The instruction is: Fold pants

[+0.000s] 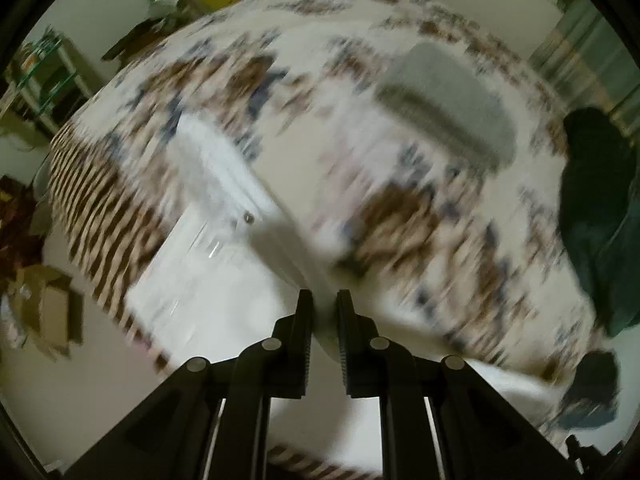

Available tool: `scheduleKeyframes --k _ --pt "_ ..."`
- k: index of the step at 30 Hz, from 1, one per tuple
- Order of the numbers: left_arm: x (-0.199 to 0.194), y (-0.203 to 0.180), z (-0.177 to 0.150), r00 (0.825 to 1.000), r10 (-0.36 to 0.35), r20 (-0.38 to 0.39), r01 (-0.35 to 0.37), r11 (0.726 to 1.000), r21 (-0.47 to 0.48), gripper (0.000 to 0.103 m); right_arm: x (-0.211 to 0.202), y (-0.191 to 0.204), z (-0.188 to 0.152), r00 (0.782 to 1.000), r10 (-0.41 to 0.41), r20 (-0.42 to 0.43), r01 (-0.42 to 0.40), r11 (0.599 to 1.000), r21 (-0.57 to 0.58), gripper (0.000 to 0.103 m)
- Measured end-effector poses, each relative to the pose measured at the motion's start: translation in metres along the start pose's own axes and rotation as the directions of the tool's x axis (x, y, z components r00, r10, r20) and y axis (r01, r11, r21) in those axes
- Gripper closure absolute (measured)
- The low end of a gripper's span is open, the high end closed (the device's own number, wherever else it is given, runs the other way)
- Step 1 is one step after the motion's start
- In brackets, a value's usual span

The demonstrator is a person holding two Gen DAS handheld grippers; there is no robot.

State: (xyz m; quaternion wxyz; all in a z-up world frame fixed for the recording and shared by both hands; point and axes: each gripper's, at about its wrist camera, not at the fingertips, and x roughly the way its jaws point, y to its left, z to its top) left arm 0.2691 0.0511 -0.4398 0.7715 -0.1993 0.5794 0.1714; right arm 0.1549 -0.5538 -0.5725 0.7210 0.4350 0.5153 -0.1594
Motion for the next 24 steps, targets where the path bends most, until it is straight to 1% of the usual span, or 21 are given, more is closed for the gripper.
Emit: scheduleKeyframes --k 2,4,5,8,9,10,11,12,13,14,15,16,17,18,19,20,21,22,23,24 --pt "0.021 0.018 -0.036 0.997 0.042 -0.058 -0.042 0.999 0.002 0.093 0.000 -0.037 -0.018 0.997 -0.048 -0.057 0.049 0.999 0.010 0.103" --pt "0.046 0.033 -0.064 0.991 0.068 -0.119 -0.069 0.998 -0.011 0.093 0.011 -0.061 -0.033 0.990 -0.084 -0.116 0.086 0.996 0.012 0.103" --pt "0.063 0.041 -0.077 0.985 0.092 -0.144 -0.094 0.996 -0.010 0.093 0.016 -0.070 -0.039 0.986 -0.097 -0.138 0.099 0.995 0.007 0.103" --pt "0.101 0.055 -0.101 0.974 0.120 -0.193 -0.125 0.992 -0.014 0.092 0.029 -0.075 -0.047 0.975 -0.120 -0.187 0.117 0.993 -0.027 0.102" --pt "0.113 0.058 -0.107 0.972 0.125 -0.201 -0.131 0.991 -0.018 0.092 0.034 -0.069 -0.047 0.972 -0.130 -0.195 0.124 0.991 -0.045 0.102" --pt "0.123 0.059 -0.110 0.970 0.128 -0.205 -0.134 0.991 -0.015 0.089 0.039 -0.063 -0.044 0.971 -0.130 -0.201 0.121 0.991 -0.055 0.102" --pt "0.129 0.057 -0.111 0.967 0.144 -0.209 -0.149 0.989 -0.004 0.089 0.045 -0.054 -0.041 0.972 -0.116 -0.206 0.104 0.992 -0.066 0.101" --pt "0.131 0.055 -0.112 0.966 0.146 -0.212 -0.151 0.989 -0.007 0.089 0.052 -0.041 -0.036 0.971 -0.117 -0.209 0.101 0.991 -0.087 0.095" --pt "0.129 0.054 -0.111 0.970 0.139 -0.201 -0.146 0.989 -0.020 0.089 0.060 -0.028 -0.029 0.969 -0.126 -0.213 0.105 0.989 -0.106 0.074" --pt "0.125 0.054 -0.111 0.974 0.129 -0.189 -0.137 0.990 -0.033 0.089 0.066 -0.019 -0.023 0.969 -0.122 -0.213 0.099 0.989 -0.113 0.062" --pt "0.120 0.055 -0.111 0.979 0.111 -0.171 -0.122 0.991 -0.053 0.086 0.074 -0.001 -0.013 0.973 -0.107 -0.206 0.085 0.990 -0.112 0.046" --pt "0.114 0.057 -0.112 0.982 0.102 -0.160 -0.115 0.991 -0.071 0.077 0.084 0.014 -0.003 0.975 -0.095 -0.202 0.072 0.990 -0.120 0.038" --pt "0.109 0.059 -0.112 0.984 0.090 -0.151 -0.104 0.991 -0.086 0.060 0.095 0.032 0.006 0.975 -0.100 -0.199 0.076 0.989 -0.127 0.036" --pt "0.106 0.059 -0.111 0.986 0.084 -0.142 -0.098 0.991 -0.093 0.050 0.108 0.047 0.017 0.975 -0.115 -0.189 0.091 0.987 -0.132 0.031" --pt "0.103 0.058 -0.110 0.987 0.101 -0.126 -0.113 0.990 -0.089 0.032 0.124 0.060 0.030 0.973 -0.139 -0.183 0.116 0.984 -0.134 0.025" --pt "0.100 0.058 -0.109 0.987 0.117 -0.110 -0.127 0.988 -0.083 0.028 0.136 0.069 0.039 0.971 -0.159 -0.176 0.137 0.982 -0.130 0.024" --pt "0.098 0.055 -0.108 0.987 0.139 -0.085 -0.145 0.987 -0.068 0.028 0.149 0.078 0.049 0.968 -0.189 -0.164 0.170 0.977 -0.126 0.022" --pt "0.099 0.053 -0.108 0.984 0.160 -0.079 -0.165 0.985 -0.052 0.028 0.164 0.087 0.059 0.960 -0.234 -0.152 0.215 0.968 -0.130 0.019" --pt "0.104 0.060 -0.109 0.981 0.179 -0.079 -0.182 0.983 -0.037 0.027 0.185 0.095 0.069 0.942 -0.306 -0.137 0.287 0.947 -0.146 0.018" --pt "0.107 0.058 -0.108 0.979 0.188 -0.079 -0.190 0.981 -0.026 0.027 0.197 0.100 0.075 0.930 -0.345 -0.131 0.324 0.933 -0.156 0.018"
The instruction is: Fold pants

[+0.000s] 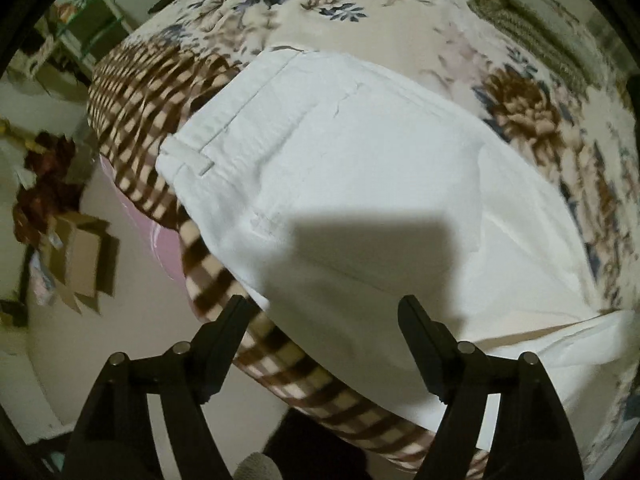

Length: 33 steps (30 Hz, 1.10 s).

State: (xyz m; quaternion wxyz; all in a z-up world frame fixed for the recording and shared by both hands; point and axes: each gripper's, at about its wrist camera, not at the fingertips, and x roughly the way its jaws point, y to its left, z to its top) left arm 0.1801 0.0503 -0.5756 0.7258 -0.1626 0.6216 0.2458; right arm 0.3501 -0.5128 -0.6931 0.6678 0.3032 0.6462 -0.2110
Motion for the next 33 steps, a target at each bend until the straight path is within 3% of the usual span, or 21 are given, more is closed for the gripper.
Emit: scheduleKeyframes --k 3,5,6,7,10,12,14,17,19,21,24,26,29,30,32,33 --pt "0.006 0.005 0.000 1.000 0.024 0.009 -0.024 1.000 0.019 0.027 0.042 0.015 0.016 0.987 -0.150 -0.050 0.149 0.989 -0.025 0.019" --pt "0.005 0.007 -0.001 0.999 0.038 0.023 -0.039 0.999 0.034 0.027 0.051 0.012 0.015 0.980 -0.190 -0.061 0.188 0.982 -0.029 0.041" --pt "0.003 0.009 0.000 0.998 0.049 0.029 -0.050 0.998 0.038 0.027 0.040 0.007 0.012 0.982 -0.186 -0.024 0.186 0.982 -0.020 0.083" --pt "0.002 0.011 0.001 0.998 0.045 0.033 -0.046 0.998 0.035 0.027 0.034 0.005 0.010 0.985 -0.174 -0.015 0.174 0.985 -0.021 0.099" --pt "0.003 0.022 0.003 0.999 0.038 0.022 -0.039 0.999 0.022 0.027 -0.014 -0.019 -0.003 0.997 -0.053 0.053 0.054 0.998 -0.013 0.099" --pt "0.004 0.024 0.001 0.999 0.035 0.004 -0.035 0.999 0.016 0.027 -0.050 -0.036 -0.011 0.994 0.046 0.099 -0.046 0.999 -0.002 0.099" --pt "0.005 0.026 0.000 0.999 0.038 -0.010 -0.038 0.999 0.009 0.027 -0.099 -0.058 -0.023 0.972 0.178 0.156 -0.183 0.983 0.014 0.099" --pt "0.005 0.028 -0.002 0.999 0.038 -0.029 -0.038 0.999 -0.008 0.027 -0.160 -0.090 -0.046 0.913 0.328 0.243 -0.343 0.939 0.022 0.099" --pt "0.005 0.030 -0.004 0.999 0.032 -0.043 -0.033 0.999 -0.022 0.027 -0.190 -0.114 -0.066 0.873 0.378 0.308 -0.402 0.915 0.019 0.099" --pt "0.009 0.034 -0.006 0.998 0.030 -0.061 -0.032 0.999 -0.037 0.027 -0.198 -0.138 -0.085 0.858 0.391 0.333 -0.425 0.905 0.033 0.099" --pt "0.015 0.038 -0.010 0.996 0.032 -0.086 -0.036 0.998 -0.048 0.027 -0.175 -0.180 -0.115 0.873 0.371 0.315 -0.415 0.906 0.081 0.099" --pt "0.019 0.040 -0.012 0.994 0.039 -0.101 -0.043 0.998 -0.041 0.027 -0.141 -0.210 -0.136 0.911 0.313 0.268 -0.356 0.926 0.130 0.099" --pt "0.023 0.044 -0.015 0.993 0.043 -0.112 -0.047 0.998 -0.031 0.027 -0.070 -0.252 -0.153 0.963 0.253 0.091 -0.267 0.938 0.219 0.098" --pt "0.023 0.046 -0.015 0.992 0.043 -0.115 -0.046 0.999 -0.027 0.027 -0.053 -0.265 -0.158 0.972 0.230 0.052 -0.236 0.937 0.257 0.091" --pt "0.021 0.049 -0.016 0.992 0.033 -0.124 -0.037 0.999 -0.024 0.027 -0.040 -0.285 -0.171 0.970 0.239 0.033 -0.236 0.913 0.333 0.089" --pt "0.017 0.052 -0.016 0.992 0.018 -0.124 -0.021 0.999 -0.027 0.027 -0.040 -0.289 -0.176 0.965 0.259 0.042 -0.257 0.900 0.352 0.078"
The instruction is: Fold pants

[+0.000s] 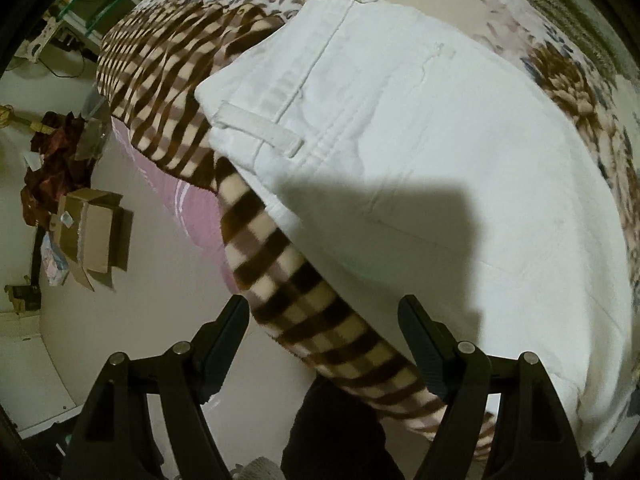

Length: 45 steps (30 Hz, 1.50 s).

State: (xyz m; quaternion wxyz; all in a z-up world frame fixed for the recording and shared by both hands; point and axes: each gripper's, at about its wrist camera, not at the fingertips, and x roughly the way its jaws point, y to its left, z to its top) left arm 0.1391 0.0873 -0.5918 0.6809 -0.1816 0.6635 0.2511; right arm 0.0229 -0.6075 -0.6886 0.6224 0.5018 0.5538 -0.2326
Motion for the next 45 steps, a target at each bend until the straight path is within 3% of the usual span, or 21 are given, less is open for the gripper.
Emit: scheduleKeyframes --k 1,3,8,11,14,15,16,19,21,26,30,32,34,41,45 --pt "-0.003 0.005 0.000 1.000 -0.012 0.005 0.012 1.000 -0.003 0.027 -0.004 0.000 -0.005 0.999 0.041 0.010 -0.041 0.999 0.002 0.065" --pt "-0.008 0.014 0.000 0.999 -0.036 0.015 0.036 0.999 -0.012 0.027 -0.008 0.007 -0.014 0.994 0.104 0.022 -0.104 0.994 -0.028 0.058" --pt "-0.007 0.042 0.017 0.996 -0.078 0.042 0.084 0.985 -0.151 0.028 0.006 0.035 -0.033 0.989 0.148 -0.030 -0.150 0.985 -0.084 0.058" --pt "0.010 0.060 0.036 0.992 -0.120 0.047 0.128 0.954 -0.272 0.028 0.020 0.048 -0.043 0.987 0.145 -0.064 -0.150 0.985 -0.085 0.058" --pt "0.028 0.063 0.048 0.979 -0.200 0.034 0.200 0.927 -0.317 0.029 0.036 0.056 -0.059 0.985 0.150 -0.083 -0.158 0.983 -0.091 0.058" --pt "0.035 0.063 0.051 0.978 -0.205 0.037 0.206 0.925 -0.320 0.038 0.043 0.062 -0.063 0.984 0.150 -0.091 -0.159 0.983 -0.096 0.058" --pt "0.037 0.063 0.053 0.975 -0.217 0.055 0.223 0.921 -0.318 0.074 0.047 0.066 -0.068 0.984 0.149 -0.099 -0.159 0.982 -0.103 0.058" --pt "0.027 0.058 0.053 0.975 -0.197 0.101 0.218 0.934 -0.282 0.086 0.059 0.082 -0.079 0.987 0.121 -0.108 -0.135 0.983 -0.127 0.058" --pt "0.010 0.056 0.050 0.972 -0.192 0.134 0.220 0.943 -0.249 0.087 0.063 0.089 -0.084 0.988 0.102 -0.114 -0.118 0.982 -0.145 0.058" --pt "-0.021 0.065 0.049 0.954 -0.247 0.171 0.282 0.933 -0.222 0.089 0.063 0.099 -0.095 0.986 0.085 -0.144 -0.110 0.977 -0.182 0.058" --pt "-0.020 0.078 0.064 0.958 -0.236 0.162 0.267 0.940 -0.212 0.091 0.065 0.108 -0.103 0.983 0.071 -0.172 -0.107 0.973 -0.207 0.058" --pt "-0.011 0.084 0.067 0.954 -0.270 0.130 0.294 0.926 -0.237 0.090 0.068 0.114 -0.110 0.975 0.078 -0.207 -0.125 0.966 -0.226 0.058" --pt "-0.012 0.086 0.065 0.948 -0.281 0.149 0.311 0.917 -0.250 0.091 0.071 0.123 -0.121 0.969 0.081 -0.232 -0.141 0.957 -0.254 0.058" --pt "-0.015 0.092 0.073 0.950 -0.251 0.188 0.294 0.922 -0.253 0.094 0.086 0.134 -0.144 0.953 0.073 -0.293 -0.155 0.951 -0.268 0.058" --pt "-0.003 0.099 0.084 0.959 -0.220 0.177 0.262 0.928 -0.265 0.095 0.086 0.132 -0.145 0.949 0.068 -0.308 -0.152 0.954 -0.257 0.058"
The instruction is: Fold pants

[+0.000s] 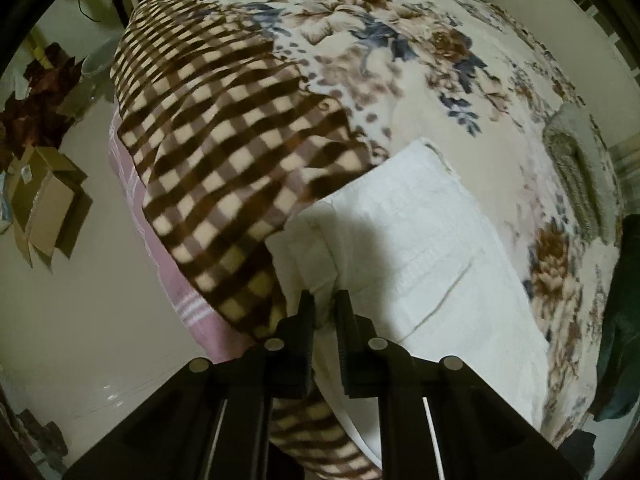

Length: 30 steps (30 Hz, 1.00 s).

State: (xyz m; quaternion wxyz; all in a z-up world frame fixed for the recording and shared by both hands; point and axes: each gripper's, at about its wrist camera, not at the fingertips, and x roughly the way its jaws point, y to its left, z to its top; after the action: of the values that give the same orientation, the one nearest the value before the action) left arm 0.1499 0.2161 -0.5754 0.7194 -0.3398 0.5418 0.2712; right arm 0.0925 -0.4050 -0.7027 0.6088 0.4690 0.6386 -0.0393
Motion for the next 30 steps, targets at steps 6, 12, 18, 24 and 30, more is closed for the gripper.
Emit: scheduleKeyframes --k 6,12,18,24,30 --pt "0.008 -0.001 -0.001 0.999 0.031 -0.009 -0.031 0.999 0.023 0.095 -0.035 -0.038 0.010 0.995 -0.002 0.103 -0.010 0.993 0.118 0.058" --pt "-0.006 -0.019 -0.009 0.988 0.151 0.015 -0.152 0.980 0.130 0.091 -0.109 -0.107 0.041 0.934 -0.128 0.333 0.020 0.950 0.311 0.053" --pt "-0.037 -0.058 -0.046 0.979 0.187 0.084 -0.203 0.945 0.257 0.055 -0.130 -0.145 0.082 0.908 -0.182 0.378 0.032 0.929 0.368 0.053" --pt "-0.026 -0.135 -0.122 0.980 0.189 0.062 -0.194 0.835 0.514 0.024 -0.123 -0.151 0.094 0.887 -0.218 0.407 0.041 0.915 0.400 0.096" --pt "-0.012 -0.211 -0.216 0.987 0.159 -0.016 -0.097 0.681 0.726 0.024 -0.152 -0.155 0.074 0.868 -0.182 0.462 -0.002 0.930 0.369 0.101"
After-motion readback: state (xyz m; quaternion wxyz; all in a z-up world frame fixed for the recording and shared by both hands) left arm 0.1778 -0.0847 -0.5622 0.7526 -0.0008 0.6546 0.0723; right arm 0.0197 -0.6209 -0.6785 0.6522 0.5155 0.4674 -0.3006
